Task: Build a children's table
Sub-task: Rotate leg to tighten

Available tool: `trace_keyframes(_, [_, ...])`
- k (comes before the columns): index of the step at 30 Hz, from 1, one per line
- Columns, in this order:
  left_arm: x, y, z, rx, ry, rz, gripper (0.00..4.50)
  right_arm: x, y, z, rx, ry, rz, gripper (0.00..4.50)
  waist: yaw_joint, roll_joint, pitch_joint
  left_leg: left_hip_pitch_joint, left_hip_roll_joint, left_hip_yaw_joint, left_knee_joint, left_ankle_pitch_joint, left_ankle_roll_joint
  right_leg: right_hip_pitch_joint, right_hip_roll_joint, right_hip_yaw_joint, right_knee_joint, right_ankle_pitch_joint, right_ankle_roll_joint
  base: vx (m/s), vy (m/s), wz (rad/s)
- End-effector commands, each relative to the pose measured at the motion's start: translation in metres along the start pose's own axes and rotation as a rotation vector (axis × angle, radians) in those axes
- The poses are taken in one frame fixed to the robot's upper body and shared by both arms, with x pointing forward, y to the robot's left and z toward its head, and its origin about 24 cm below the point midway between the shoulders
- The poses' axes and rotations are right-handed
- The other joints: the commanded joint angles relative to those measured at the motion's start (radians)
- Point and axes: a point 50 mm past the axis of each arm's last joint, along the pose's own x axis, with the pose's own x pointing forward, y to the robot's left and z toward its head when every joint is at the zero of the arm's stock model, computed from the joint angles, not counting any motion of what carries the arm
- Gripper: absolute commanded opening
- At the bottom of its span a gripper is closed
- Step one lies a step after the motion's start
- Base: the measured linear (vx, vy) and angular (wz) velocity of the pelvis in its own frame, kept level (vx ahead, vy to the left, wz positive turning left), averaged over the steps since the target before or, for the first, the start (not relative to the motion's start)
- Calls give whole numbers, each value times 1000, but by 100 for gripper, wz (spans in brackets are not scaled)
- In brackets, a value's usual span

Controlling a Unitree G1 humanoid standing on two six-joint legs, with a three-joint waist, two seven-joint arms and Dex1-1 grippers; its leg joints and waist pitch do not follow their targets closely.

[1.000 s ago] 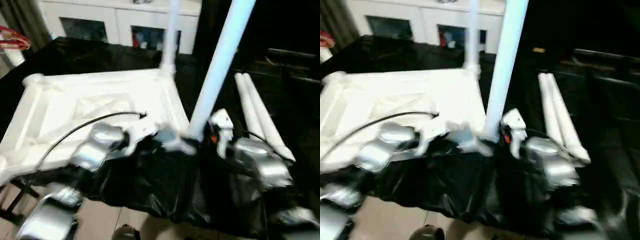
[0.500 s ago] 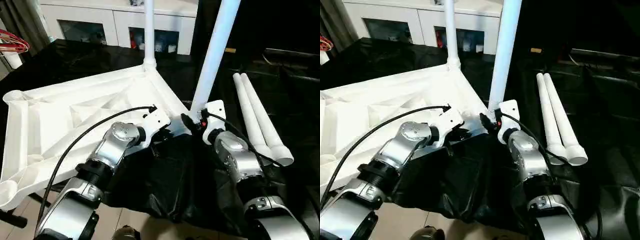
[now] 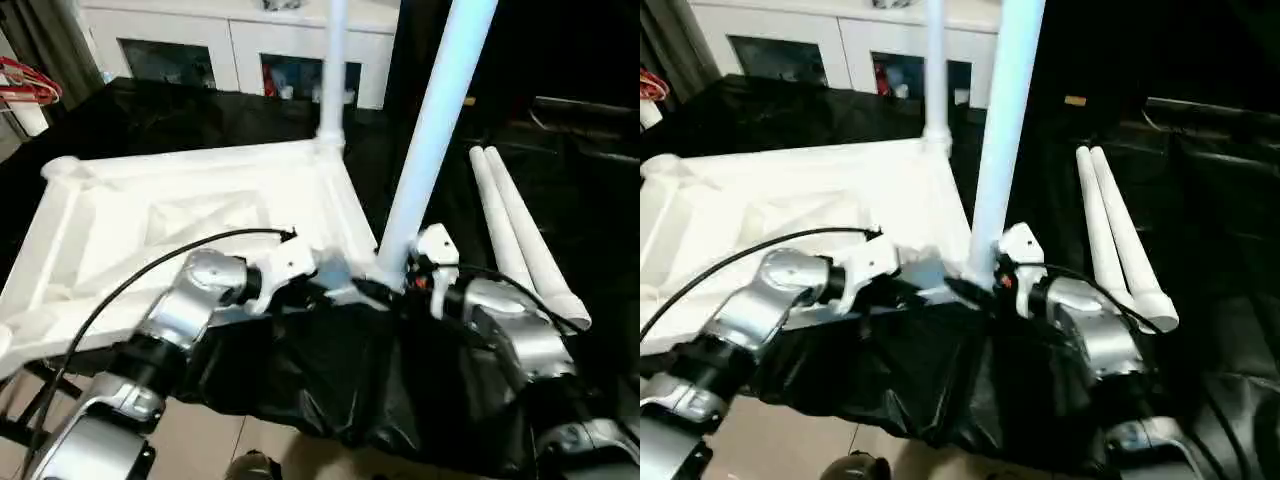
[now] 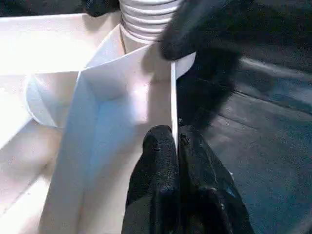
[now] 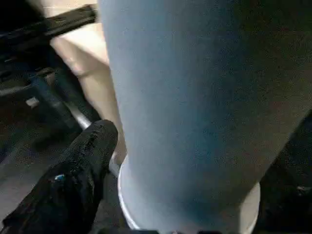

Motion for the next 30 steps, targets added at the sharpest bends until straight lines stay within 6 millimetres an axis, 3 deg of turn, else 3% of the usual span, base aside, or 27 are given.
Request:
trace_keyframes(1, [3, -6, 10, 53, -45, -74, 0, 3, 11, 6, -24, -5, 125, 381, 5, -6, -81, 14, 58, -18, -69, -202, 64, 56, -82, 51, -77, -205, -221, 0, 0, 0])
trace_keyframes(5, [-6, -5, 5, 68, -21, -105, 0, -5, 14, 8, -23, 11, 195, 381, 8, -5, -81, 15, 60, -18, -68, -202, 67, 52, -83, 51, -76, -210, -226, 0, 0, 0])
trace_keyframes(6, [-10, -2, 3, 73, -1, -101, 0, -9, 16, 8, -23, 35, 233, 356, 10, -4, -81, 15, 59, -19, -68, -194, 67, 53, -81, 50, -75, -200, -229, 0, 0, 0])
trace_keyframes(10, [-13, -1, 2, 76, 9, -109, 0, -10, 19, 5, -28, 63, 259, 335, 14, -5, -82, 16, 60, -19, -68, -198, 60, 51, -83, 51, -76, -212, -226, 0, 0, 0])
trace_keyframes(15, [-12, -1, 1, 76, 8, -109, 0, -9, 22, 3, -23, 70, 264, 287, 19, -6, -83, 15, 60, -19, -67, -189, 55, 52, -84, 51, -75, -208, -223, 0, 0, 0])
trace_keyframes(20, [-4, 1, 4, 52, -27, -46, 0, -3, 26, -1, 15, 57, 226, 277, 23, -5, -83, 15, 59, -19, -66, -188, 56, 52, -84, 50, -75, -197, -228, 0, 0, 0])
trace_keyframes(23, [8, 7, 13, 8, -80, 53, 0, 7, 21, -6, 57, 44, 89, 275, 18, -8, -76, 21, 56, -18, -70, -236, 31, 44, -85, 52, -88, -300, -209, 0, 0, 0])
trace_keyframes(24, [12, 9, 17, -5, -99, 76, 0, 11, 20, -7, 58, 37, 40, 275, 18, -9, -77, 23, 55, -20, -70, -242, 25, 48, -89, 51, -89, -323, -203, 0, 0, 0])
trace_keyframes(27, [20, 10, 24, -19, -121, 110, 0, 19, 14, -12, 75, 38, -81, 275, 9, -10, -73, 20, 53, -23, -75, -255, 10, 46, -90, 51, -97, -385, -174, 0, 0, 0])
trace_keyframes(28, [35, 11, 33, -38, -143, 163, 0, 32, 8, -19, 141, 44, -261, 275, 7, -10, -74, 19, 53, -24, -76, -257, 5, 48, -90, 50, -99, -402, -161, 0, 0, 0])
trace_keyframes(29, [35, 11, 33, -38, -143, 163, 0, 32, 8, -19, 141, 44, -261, 275, 4, -7, -74, 22, 52, -23, -76, -261, 2, 44, -89, 51, -100, -408, -160, 0, 0, 0])
trace_keyframes(30, [44, 12, 39, -55, -159, 194, 0, 40, 4, -22, 197, 46, -367, 275, -4, -2, -72, 24, 49, -26, -77, -281, -7, 42, -90, 50, -103, -440, -157, 0, 0, 0])
